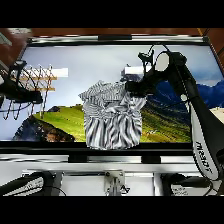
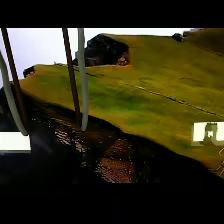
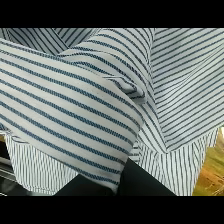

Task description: Fold the shirts.

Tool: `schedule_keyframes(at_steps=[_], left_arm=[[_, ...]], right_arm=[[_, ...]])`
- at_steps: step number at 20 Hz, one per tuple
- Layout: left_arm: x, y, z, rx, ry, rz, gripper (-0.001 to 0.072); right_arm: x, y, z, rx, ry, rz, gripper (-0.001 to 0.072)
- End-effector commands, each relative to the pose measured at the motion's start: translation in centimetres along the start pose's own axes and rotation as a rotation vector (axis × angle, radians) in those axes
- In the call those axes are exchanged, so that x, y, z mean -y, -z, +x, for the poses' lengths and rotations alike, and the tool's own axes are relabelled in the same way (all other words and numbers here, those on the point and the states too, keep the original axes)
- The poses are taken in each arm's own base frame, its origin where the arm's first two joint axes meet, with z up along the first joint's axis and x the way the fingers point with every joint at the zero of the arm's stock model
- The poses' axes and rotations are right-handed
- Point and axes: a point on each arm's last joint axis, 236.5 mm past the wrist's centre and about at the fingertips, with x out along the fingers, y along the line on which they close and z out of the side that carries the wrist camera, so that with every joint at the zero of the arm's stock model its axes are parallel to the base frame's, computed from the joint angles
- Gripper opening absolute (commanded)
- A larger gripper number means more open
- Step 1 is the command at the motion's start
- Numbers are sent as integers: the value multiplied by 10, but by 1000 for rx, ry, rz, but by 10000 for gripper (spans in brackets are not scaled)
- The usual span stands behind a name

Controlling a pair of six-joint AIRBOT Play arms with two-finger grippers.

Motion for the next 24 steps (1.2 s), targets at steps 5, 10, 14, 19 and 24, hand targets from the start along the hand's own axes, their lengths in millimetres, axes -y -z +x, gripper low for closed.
schedule_keyframes(at_steps=[5,10,14,19,24], left_arm=[[-28,34,60,6,-114,-14,621],[-35,39,90,-50,-135,12,609],[-35,38,113,-63,-132,-16,603],[-37,49,132,-121,-133,-9,519],[-45,52,139,-130,-141,-27,508]], right_arm=[[-3,-14,0,57,-11,-37,86],[-4,-18,0,76,-15,-37,86],[-4,-19,0,78,-15,-37,86],[-4,-19,0,78,-15,-36,87],[-5,-18,0,78,-18,-36,86]])
